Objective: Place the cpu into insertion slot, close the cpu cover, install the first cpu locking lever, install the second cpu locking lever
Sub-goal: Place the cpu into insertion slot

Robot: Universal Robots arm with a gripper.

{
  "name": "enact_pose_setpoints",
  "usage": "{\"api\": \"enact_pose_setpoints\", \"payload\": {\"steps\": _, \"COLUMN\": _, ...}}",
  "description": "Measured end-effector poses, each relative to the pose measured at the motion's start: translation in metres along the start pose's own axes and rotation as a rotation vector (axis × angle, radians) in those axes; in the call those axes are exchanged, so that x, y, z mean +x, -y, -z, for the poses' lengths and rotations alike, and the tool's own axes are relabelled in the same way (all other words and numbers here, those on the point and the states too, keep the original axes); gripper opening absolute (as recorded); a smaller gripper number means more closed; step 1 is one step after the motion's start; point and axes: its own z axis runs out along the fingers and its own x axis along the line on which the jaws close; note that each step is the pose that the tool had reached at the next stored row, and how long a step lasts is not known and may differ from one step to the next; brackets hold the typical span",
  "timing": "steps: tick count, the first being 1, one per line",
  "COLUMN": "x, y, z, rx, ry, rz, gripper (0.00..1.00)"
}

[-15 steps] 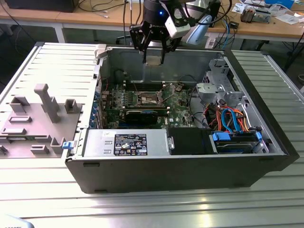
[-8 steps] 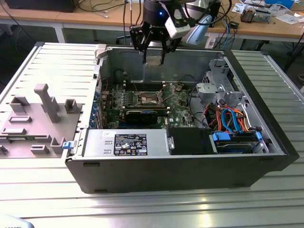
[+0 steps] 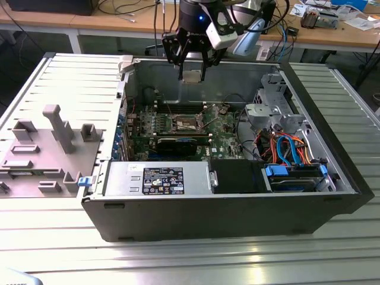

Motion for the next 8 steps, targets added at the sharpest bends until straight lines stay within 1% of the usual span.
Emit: {"api": "enact_pose_setpoints", "payload": {"steps": 8, "x": 0.0000, "y": 0.0001, "z": -0.0014, "rx": 0.0000, "ry": 0.0001, "rz": 0.000, "gripper": 0.55}}
